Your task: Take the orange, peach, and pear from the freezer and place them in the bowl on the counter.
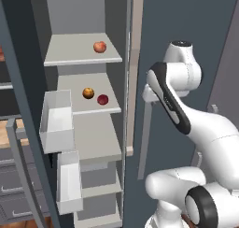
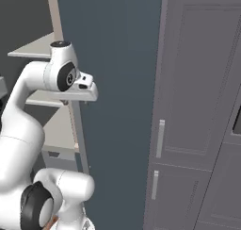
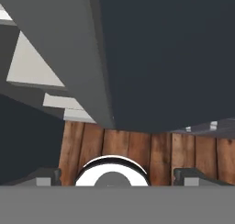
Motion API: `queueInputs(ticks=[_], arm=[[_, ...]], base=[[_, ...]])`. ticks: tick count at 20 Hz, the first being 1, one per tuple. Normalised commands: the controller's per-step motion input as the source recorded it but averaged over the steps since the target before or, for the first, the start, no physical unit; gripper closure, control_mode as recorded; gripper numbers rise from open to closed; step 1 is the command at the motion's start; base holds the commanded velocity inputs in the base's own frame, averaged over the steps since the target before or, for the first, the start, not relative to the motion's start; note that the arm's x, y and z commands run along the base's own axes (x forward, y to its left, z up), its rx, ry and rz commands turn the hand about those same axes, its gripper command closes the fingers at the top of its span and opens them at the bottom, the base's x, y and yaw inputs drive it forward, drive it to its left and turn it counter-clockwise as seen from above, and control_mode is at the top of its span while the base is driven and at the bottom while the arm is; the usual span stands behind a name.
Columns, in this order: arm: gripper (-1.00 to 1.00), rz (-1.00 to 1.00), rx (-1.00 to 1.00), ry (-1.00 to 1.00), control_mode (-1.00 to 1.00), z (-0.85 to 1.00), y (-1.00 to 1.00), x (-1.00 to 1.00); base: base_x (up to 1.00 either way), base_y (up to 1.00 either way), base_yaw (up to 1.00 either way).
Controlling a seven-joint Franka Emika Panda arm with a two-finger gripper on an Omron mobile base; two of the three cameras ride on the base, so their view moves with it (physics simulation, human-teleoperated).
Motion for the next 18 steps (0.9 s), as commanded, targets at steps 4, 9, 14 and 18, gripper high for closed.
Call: queueInputs(ticks=[4, 9, 14, 18], arm=[[-1.0, 0.0, 0.0, -0.07, -1.0, 0.0, 0.0, -0.49], [-1.0, 0.0, 0.01, -0.1, 1.0, 0.0, 0.08, -0.31], [-1.0, 0.0, 0.0, 0.0, 1.0, 0.0, 0.0, 0.0], [-1.0, 0.0, 0.0, 0.0, 1.0, 0.0, 0.0, 0.0]], base=[[0.0, 0.0, 0.0], [-0.32, 0.31, 0.0], [0.01, 0.55, 0.0], [0.31, 0.43, -0.02]])
